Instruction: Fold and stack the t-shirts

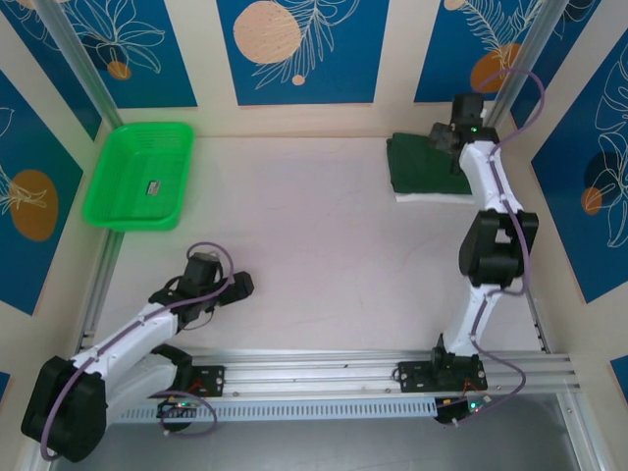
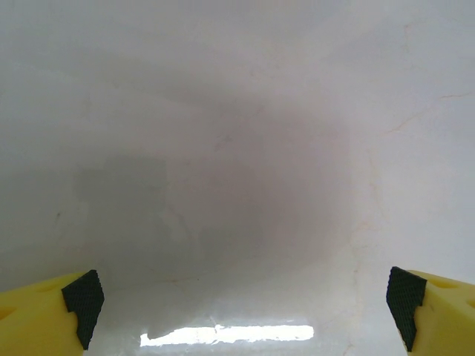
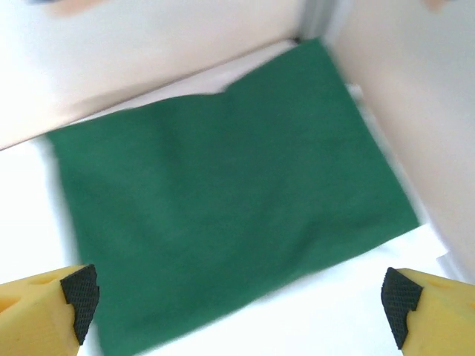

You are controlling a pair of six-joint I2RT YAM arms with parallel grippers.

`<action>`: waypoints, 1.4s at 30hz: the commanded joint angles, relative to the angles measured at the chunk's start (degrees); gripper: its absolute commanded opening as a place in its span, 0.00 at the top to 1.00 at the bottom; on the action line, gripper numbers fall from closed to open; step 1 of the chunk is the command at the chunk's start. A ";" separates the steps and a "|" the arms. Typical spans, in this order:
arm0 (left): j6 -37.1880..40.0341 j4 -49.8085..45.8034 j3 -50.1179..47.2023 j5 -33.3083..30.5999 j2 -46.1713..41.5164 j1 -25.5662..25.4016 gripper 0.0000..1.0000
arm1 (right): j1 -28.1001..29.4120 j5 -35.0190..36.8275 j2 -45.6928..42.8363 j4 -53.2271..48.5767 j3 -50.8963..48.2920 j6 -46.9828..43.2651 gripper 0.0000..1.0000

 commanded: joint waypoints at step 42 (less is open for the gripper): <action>39.00 41.75 5.23 -15.90 14.67 14.59 0.00 | 1.37 -22.54 -38.09 63.36 -80.17 -9.89 0.00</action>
